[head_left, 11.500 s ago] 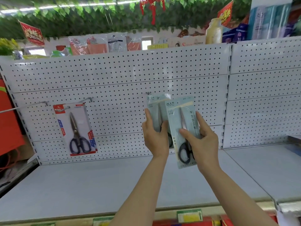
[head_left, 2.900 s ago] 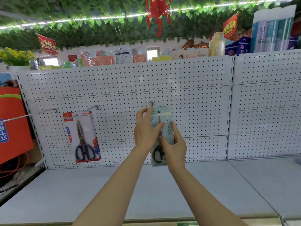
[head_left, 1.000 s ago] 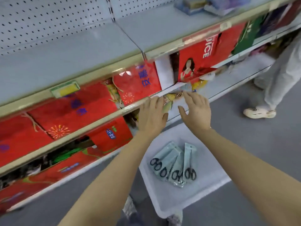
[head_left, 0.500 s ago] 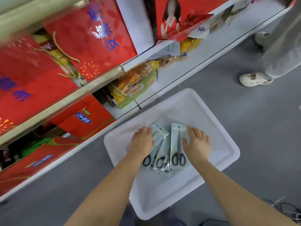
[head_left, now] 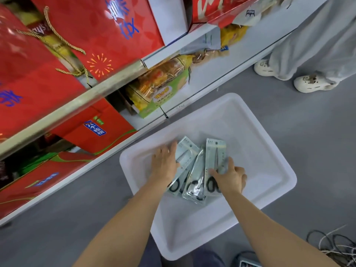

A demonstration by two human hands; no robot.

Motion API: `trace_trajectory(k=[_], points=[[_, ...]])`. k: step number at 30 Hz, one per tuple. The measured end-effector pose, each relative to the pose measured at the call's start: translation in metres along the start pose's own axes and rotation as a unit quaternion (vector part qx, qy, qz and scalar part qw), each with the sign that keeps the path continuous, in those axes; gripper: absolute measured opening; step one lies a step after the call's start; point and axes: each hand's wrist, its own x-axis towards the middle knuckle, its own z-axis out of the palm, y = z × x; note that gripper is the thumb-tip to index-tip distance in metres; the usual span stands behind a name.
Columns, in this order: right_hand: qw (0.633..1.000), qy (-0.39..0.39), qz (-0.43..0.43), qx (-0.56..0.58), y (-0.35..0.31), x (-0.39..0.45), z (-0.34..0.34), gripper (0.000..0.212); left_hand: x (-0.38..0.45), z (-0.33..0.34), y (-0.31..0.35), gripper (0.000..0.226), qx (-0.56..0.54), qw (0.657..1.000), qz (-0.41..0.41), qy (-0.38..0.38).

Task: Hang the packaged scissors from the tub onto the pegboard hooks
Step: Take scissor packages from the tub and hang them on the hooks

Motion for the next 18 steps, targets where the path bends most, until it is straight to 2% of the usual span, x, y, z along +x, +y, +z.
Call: trace_trajectory(k=[3,5,8,12,15,18], points=[[0.998,-0.044,0.039,-0.022,-0.014,0.002,0.01,0.099,-0.01,0.001,-0.006,0.068,-0.067,0.997,-0.023,-0.033],[0.998,-0.049,0.044,0.005,-0.022,0.002,0.017,0.105,-0.015,0.001,-0.005,0.064,-0.096,0.994,-0.035,-0.035],[0.995,-0.034,0.026,0.088,-0.029,-0.009,0.018,0.099,-0.021,-0.005,-0.001,0.065,-0.177,0.983,-0.042,-0.004],[0.993,0.005,-0.038,0.115,-0.038,-0.027,0.002,0.09,-0.035,-0.025,0.001,0.076,-0.265,0.962,-0.037,0.061],[0.984,0.021,-0.069,0.164,-0.056,-0.043,-0.014,0.083,-0.057,-0.044,0.003,0.074,-0.348,0.932,-0.041,0.095],[0.974,0.035,-0.116,0.193,-0.079,-0.068,-0.03,0.08,-0.084,-0.066,0.002,0.066,-0.465,0.874,-0.054,0.133]])
